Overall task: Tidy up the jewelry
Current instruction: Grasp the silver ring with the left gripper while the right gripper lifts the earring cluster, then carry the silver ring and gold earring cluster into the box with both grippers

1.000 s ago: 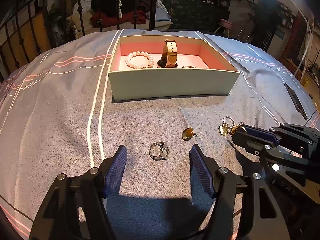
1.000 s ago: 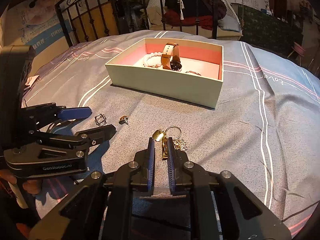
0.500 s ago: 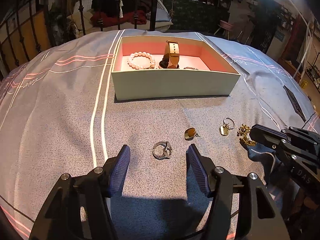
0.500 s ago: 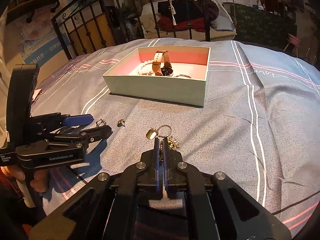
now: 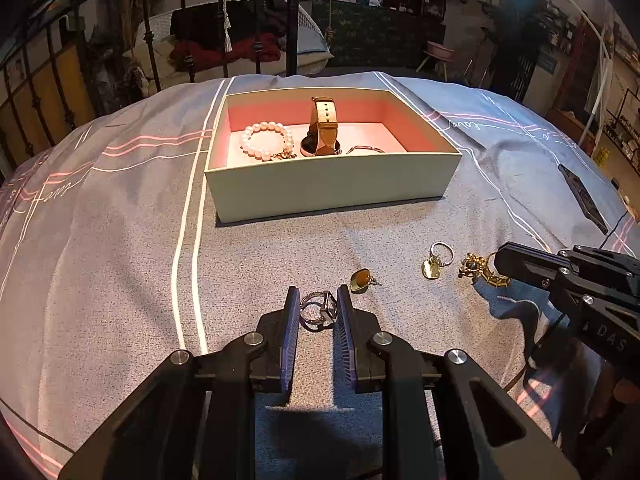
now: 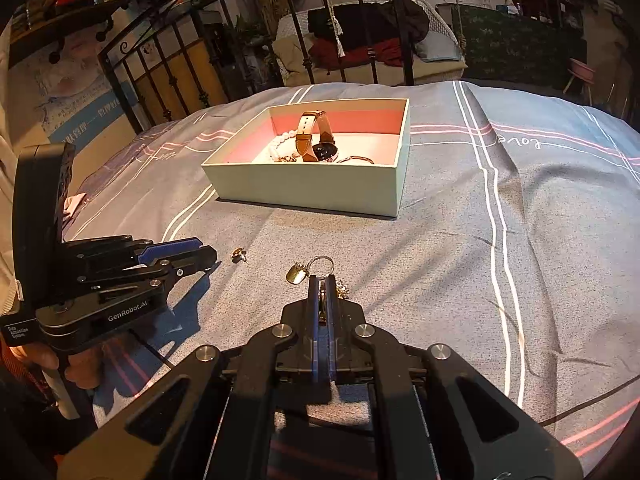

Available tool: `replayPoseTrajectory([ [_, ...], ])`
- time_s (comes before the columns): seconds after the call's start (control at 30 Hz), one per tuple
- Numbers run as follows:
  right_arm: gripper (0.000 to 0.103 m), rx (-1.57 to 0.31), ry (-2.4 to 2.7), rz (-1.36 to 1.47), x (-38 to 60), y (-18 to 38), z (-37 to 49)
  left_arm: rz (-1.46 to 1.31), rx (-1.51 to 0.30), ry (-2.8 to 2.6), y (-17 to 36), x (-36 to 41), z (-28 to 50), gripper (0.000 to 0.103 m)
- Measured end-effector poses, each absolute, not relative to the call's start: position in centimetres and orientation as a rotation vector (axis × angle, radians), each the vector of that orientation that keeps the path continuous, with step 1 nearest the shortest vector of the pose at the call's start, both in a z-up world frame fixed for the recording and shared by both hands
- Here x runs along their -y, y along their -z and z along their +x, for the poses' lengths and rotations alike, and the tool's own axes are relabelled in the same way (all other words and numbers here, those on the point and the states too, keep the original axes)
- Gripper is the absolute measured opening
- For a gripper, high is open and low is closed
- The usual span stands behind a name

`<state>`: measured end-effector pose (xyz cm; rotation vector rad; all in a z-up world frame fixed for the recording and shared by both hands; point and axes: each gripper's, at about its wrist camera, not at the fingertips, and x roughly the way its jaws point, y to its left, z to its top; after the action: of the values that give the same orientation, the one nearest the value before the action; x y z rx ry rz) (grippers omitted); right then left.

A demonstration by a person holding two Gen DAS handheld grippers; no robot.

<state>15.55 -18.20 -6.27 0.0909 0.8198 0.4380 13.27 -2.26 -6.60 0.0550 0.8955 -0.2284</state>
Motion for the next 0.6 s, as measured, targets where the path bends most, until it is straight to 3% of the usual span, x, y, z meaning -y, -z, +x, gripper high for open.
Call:
replayPoseTrajectory([
  [0.6, 0.004, -0.741, -0.449, 0.062, 17.6, 2.7, 17.4, -0.032, -0.823, 0.229, 2.4, 1.5, 15.4, 0.018],
])
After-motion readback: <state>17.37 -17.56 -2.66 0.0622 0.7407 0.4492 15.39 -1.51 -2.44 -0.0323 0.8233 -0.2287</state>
